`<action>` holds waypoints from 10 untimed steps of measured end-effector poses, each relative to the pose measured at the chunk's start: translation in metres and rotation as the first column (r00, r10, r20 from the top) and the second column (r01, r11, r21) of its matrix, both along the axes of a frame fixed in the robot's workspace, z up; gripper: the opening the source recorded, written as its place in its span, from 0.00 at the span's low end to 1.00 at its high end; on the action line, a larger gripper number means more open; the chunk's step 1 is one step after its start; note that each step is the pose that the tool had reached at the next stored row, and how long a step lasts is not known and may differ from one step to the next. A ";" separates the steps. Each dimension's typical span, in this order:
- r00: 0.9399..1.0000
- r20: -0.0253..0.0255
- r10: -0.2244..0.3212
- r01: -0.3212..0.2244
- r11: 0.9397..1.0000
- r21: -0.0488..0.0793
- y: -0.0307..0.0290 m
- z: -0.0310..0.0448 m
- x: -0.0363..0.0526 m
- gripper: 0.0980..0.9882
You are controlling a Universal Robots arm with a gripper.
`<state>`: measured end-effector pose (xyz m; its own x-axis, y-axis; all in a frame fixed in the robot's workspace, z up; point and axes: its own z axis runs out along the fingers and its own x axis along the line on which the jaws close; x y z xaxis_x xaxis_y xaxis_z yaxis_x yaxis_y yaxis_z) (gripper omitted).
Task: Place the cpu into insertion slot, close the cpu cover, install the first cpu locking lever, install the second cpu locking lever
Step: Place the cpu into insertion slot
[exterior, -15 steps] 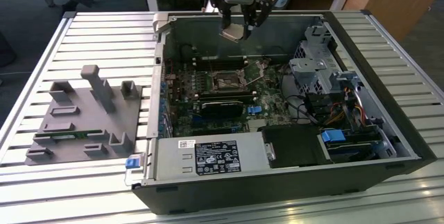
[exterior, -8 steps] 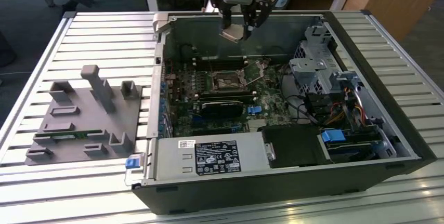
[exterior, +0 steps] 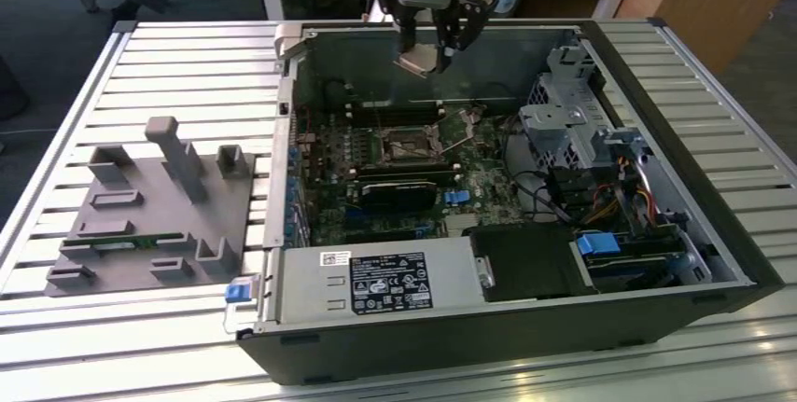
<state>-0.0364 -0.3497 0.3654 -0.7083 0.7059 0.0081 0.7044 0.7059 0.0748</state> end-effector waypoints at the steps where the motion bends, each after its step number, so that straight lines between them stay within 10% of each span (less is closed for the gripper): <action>1: 1.000 0.000 -0.004 0.004 1.000 0.000 0.0000 -0.0001 0.0000 0.49; 10: 0.999 0.000 -0.055 0.055 0.998 -0.008 0.0000 -0.0010 0.0000 0.49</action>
